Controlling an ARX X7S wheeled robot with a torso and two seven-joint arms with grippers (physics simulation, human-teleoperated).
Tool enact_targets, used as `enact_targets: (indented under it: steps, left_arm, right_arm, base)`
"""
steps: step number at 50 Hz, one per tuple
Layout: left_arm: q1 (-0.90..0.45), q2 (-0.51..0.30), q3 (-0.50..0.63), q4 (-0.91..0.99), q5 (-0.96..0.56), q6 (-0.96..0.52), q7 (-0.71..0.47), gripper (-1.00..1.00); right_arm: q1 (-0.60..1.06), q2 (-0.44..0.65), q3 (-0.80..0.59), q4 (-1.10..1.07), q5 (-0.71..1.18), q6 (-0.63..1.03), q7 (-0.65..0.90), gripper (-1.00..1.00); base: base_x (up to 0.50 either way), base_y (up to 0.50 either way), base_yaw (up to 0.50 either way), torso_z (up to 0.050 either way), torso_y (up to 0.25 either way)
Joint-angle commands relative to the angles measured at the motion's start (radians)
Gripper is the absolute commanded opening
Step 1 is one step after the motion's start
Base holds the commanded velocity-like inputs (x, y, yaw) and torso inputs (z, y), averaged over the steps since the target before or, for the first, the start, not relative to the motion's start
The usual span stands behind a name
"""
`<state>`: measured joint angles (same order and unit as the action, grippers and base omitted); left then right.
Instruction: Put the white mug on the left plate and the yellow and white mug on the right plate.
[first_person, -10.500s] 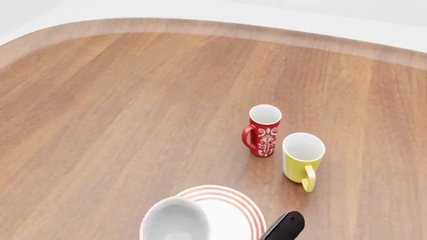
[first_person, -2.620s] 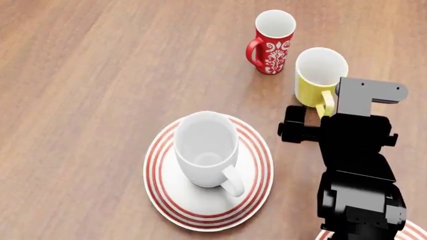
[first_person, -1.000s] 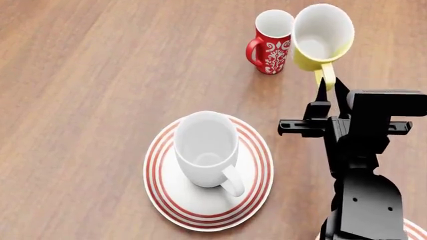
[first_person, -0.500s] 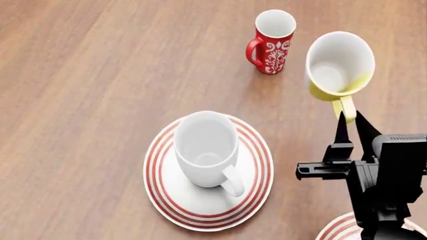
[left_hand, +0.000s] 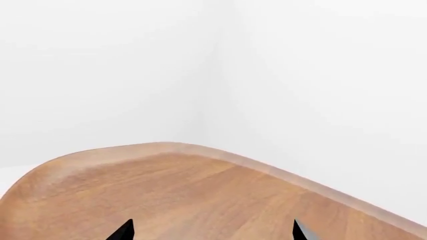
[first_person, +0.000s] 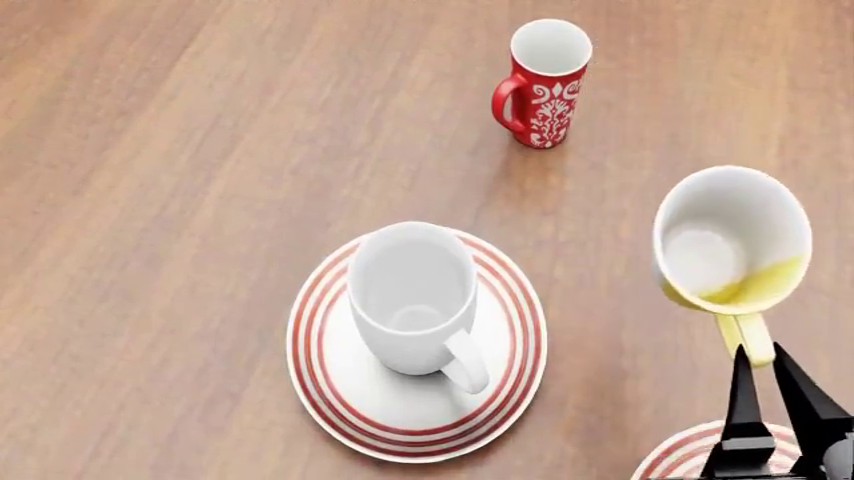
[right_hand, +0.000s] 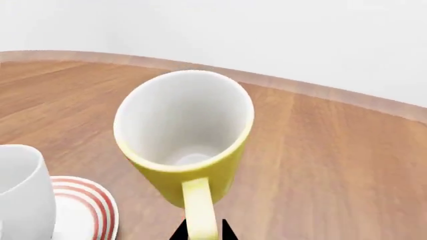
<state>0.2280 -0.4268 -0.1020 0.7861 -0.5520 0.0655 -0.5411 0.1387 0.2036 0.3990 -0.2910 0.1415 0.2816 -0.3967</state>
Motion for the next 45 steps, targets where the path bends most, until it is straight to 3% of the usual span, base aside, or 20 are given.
enact_targets:
  steps: [1,45]
  left_arm:
    - [-0.005,-0.003,0.003,0.001,0.001,-0.006,-0.008,1.0]
    - [-0.002,0.0,0.007,-0.03,0.009,0.017,-0.006,1.0]
  right_arm:
    - [-0.173,0.015,0.101,-0.16,0.05,0.017,-0.02,-1.0]
    - [-0.593,0.034,0.32,-0.328,0.128,0.062,-0.11,-1.0]
  base:
    - [0.0,0.0,0.0,0.0,0.0]
    - [0.0,0.0,0.0,0.0,0.0]
